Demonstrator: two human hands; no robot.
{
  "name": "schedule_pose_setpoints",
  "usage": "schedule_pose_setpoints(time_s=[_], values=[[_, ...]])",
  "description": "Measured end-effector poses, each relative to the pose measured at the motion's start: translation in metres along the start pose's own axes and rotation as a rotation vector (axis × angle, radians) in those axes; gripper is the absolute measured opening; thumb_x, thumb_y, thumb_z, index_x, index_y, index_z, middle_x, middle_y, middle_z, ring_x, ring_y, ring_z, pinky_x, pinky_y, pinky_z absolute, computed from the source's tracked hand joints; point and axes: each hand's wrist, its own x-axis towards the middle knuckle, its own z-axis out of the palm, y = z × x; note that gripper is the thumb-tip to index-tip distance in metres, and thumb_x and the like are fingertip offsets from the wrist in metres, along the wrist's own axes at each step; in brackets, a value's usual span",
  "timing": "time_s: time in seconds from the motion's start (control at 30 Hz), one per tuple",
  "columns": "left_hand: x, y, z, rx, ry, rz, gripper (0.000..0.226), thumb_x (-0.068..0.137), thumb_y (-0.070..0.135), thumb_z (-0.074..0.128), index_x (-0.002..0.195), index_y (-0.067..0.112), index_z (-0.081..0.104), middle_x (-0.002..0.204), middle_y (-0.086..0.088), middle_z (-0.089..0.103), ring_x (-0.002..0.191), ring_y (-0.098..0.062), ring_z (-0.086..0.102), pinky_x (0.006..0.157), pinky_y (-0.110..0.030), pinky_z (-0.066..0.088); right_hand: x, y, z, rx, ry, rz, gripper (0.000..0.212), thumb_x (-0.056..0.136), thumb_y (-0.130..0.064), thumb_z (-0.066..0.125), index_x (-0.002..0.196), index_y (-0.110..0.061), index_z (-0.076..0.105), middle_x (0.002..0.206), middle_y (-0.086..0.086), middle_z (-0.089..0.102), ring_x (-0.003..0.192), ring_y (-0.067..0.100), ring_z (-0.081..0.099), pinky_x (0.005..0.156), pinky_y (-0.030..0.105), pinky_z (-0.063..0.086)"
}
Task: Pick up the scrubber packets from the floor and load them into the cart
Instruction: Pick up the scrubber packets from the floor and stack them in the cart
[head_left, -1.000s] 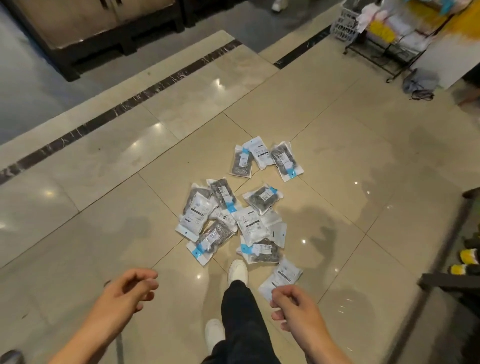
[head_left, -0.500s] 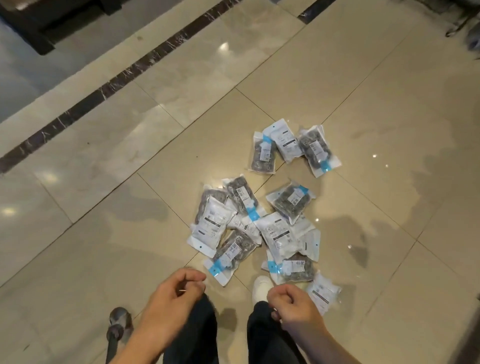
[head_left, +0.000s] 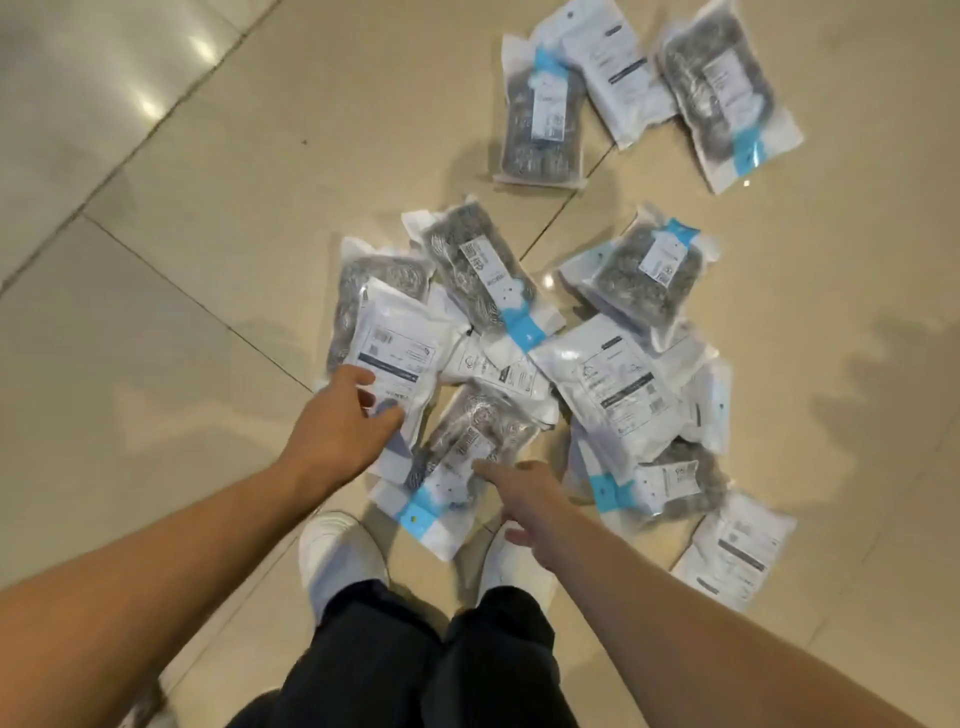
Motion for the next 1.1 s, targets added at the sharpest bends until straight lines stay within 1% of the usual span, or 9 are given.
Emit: schedule_pose_setpoints(time_s=[0.1,0.23,0.33,0.43,0.53,0.7,0.83,0.97,1.1], values=[[0.059,-0.042,0.024,0.141,0.094,0.035,0.078,0.077,0.046,0.082,0.140,0.012,0.051,0.132,-0.017,0.064,0.120,-0.039,0.059,0.099,-0.046,0.050,0.054,0.009,0.016,0.031,0.002,0.082,0.102,0.081,-0.043,0.085,0.158,-0.005,0.028,0.149,0.015,0.049,0.128,0.031,0.055,0.105,0.045,0.052],[0.100,-0.071,0.036,-0.054,0.121,-0.127,0.104,0.063,0.051,0.093,0.143,0.010,0.040,0.137,-0.013,0.059,0.124,-0.035,0.057,0.106,-0.050,0.049,0.113,0.023,0.031,0.141,0.011,0.123,0.109,0.062,-0.052,0.094,0.149,-0.006,0.046,0.138,0.010,0.059,0.127,0.031,0.055,0.106,0.047,0.050],[0.109,-0.088,0.043,-0.127,0.075,-0.201,0.100,0.076,0.033,0.091,0.150,0.011,0.028,0.124,-0.010,0.064,0.110,-0.029,0.063,0.100,-0.042,0.051,0.146,0.029,0.045,0.213,0.112,0.078,0.118,0.040,-0.059,0.097,0.140,-0.010,0.055,0.119,0.011,0.070,0.101,0.028,0.065,0.081,0.042,0.055],[0.107,-0.094,0.043,-0.089,0.109,-0.204,0.097,0.074,0.036,0.090,0.149,0.016,0.030,0.104,-0.004,0.064,0.104,-0.031,0.064,0.093,-0.041,0.052,0.155,0.031,0.055,0.278,0.122,0.067,0.099,0.066,-0.047,0.094,0.144,-0.009,0.046,0.128,0.011,0.064,0.111,0.027,0.061,0.087,0.043,0.050],[0.088,-0.094,0.035,-0.126,0.046,-0.205,0.080,0.067,0.048,0.087,0.135,0.018,0.056,0.110,-0.002,0.071,0.099,-0.025,0.069,0.090,-0.040,0.057,0.139,0.032,0.061,0.328,0.112,0.034,0.098,0.059,-0.043,0.099,0.138,-0.010,0.051,0.122,0.010,0.068,0.108,0.027,0.066,0.095,0.046,0.056],[0.021,-0.076,0.001,-0.285,-0.077,-0.233,0.040,0.067,0.043,0.079,0.100,0.022,0.075,0.094,-0.004,0.080,0.082,-0.025,0.075,0.078,-0.043,0.062,0.053,0.023,0.034,0.315,0.126,-0.006,0.054,0.086,-0.008,0.080,0.129,-0.015,0.049,0.096,0.006,0.069,0.078,0.023,0.069,0.064,0.043,0.060],[-0.062,-0.041,-0.043,-0.529,-0.154,-0.226,0.031,0.084,0.012,0.079,0.113,0.022,0.073,0.099,0.002,0.081,0.086,-0.017,0.077,0.071,-0.027,0.057,-0.047,0.014,0.002,0.177,0.127,-0.138,0.054,0.085,-0.013,0.079,0.127,-0.018,0.047,0.100,0.007,0.072,0.083,0.027,0.075,0.080,0.050,0.063],[-0.160,0.000,-0.106,-0.621,-0.214,-0.129,0.048,0.080,0.007,0.079,0.124,0.025,0.069,0.113,0.003,0.079,0.106,-0.019,0.075,0.095,-0.037,0.057,-0.175,-0.010,-0.035,0.095,0.132,-0.292,0.041,0.085,-0.015,0.079,0.114,-0.022,0.051,0.099,0.007,0.073,0.087,0.028,0.074,0.081,0.048,0.063],[-0.260,0.046,-0.173,-0.617,-0.197,-0.089,0.046,0.085,-0.008,0.074,0.117,0.024,0.067,0.099,0.009,0.081,0.090,-0.009,0.077,0.070,-0.020,0.059,-0.315,-0.024,-0.065,0.074,0.145,-0.404,0.041,0.078,-0.021,0.080,0.111,-0.024,0.056,0.097,0.009,0.075,0.085,0.029,0.075,0.079,0.052,0.063]])
